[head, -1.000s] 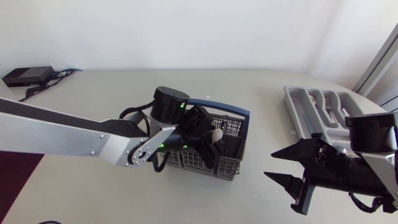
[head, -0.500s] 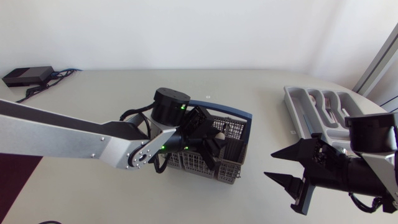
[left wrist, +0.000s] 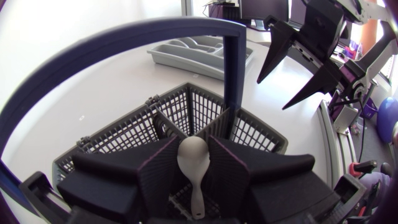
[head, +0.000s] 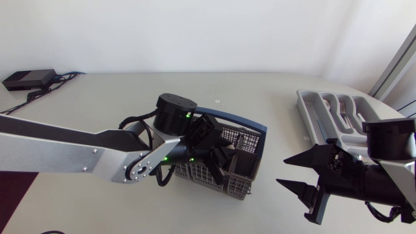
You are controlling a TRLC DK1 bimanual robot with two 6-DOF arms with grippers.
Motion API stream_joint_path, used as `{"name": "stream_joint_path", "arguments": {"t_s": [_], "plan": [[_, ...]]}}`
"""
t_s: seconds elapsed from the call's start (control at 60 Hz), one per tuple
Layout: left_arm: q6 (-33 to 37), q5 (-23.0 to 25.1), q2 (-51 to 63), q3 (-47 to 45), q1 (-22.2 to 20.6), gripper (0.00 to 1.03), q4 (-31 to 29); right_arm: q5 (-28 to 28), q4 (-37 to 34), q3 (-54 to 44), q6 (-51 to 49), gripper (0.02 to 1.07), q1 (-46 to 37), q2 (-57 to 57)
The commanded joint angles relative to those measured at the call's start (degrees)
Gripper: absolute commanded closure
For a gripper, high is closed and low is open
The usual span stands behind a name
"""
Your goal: Sort the cutlery from the basket into the organizer compartments.
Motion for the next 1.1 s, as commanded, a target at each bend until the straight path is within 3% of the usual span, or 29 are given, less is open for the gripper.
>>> {"name": "stream_joint_path", "arguments": {"t_s": [0.0,0.833,1.083], "plan": [[0.7,0.5,-2.1,-2.0,-0.1,0.7,-1.2,-0.1,0.6,-1.6,1.4,0.41,0.3,-0.4],[2.8,0.4,-12.5,-8.0,-1.1,0.7,-8.8,0.3,-1.4,-1.2,2.1,0.41,0.7,-2.6],[3.2,0.4,-13.4,-8.7,-1.1,0.7,-9.2,2.7,-2.2,0.6,7.9,0.41,8.4,-5.0]]}}
